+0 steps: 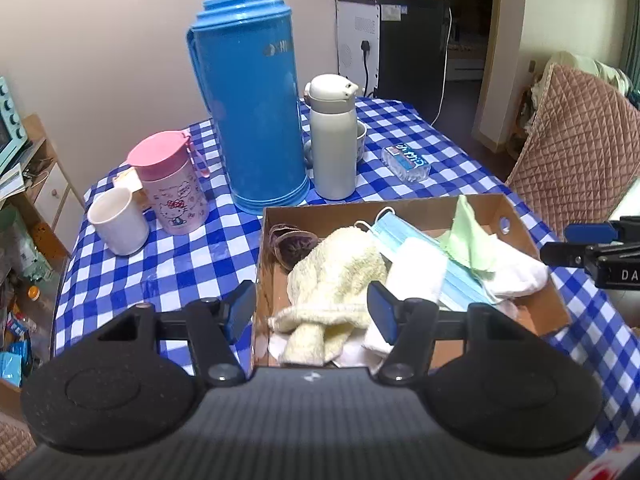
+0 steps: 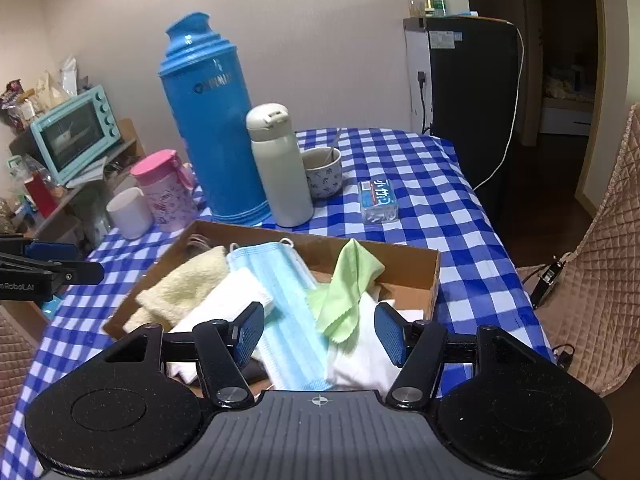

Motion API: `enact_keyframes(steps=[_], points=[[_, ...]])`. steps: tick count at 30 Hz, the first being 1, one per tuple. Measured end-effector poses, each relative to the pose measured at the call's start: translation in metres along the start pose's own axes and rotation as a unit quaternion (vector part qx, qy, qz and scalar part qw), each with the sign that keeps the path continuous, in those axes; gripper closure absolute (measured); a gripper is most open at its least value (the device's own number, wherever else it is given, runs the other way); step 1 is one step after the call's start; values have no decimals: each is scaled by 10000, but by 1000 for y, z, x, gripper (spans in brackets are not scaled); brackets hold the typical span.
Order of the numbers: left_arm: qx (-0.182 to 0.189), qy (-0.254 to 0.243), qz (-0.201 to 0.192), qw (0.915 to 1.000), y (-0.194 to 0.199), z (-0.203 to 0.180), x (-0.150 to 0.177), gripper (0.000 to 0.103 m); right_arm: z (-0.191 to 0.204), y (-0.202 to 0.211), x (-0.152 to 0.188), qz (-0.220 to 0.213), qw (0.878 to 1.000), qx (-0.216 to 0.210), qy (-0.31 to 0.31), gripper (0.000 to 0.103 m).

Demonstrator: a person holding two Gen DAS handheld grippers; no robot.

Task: Organize soft objects
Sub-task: 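Open both grippers to drop the scrunchie and green cloth into the box, then move both grippers back from the box toward the hair tie and bandage roll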

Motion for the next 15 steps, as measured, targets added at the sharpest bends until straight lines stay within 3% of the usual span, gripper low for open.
enact_keyframes(steps=[15], points=[[-260,224,-167,9993,82,-5,44,44,20,79,28,-116,9996,-91,-237,41]])
Point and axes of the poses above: each gripper's, at about its wrist camera, not at the fingertips, and y roughly against the way its jaws point, z to its left, x to its underside, the point moved 5 cm from there along -y, roughly the way its jaws point, and after that the axes turned 5 degrees about y, right-handed, at the moved point
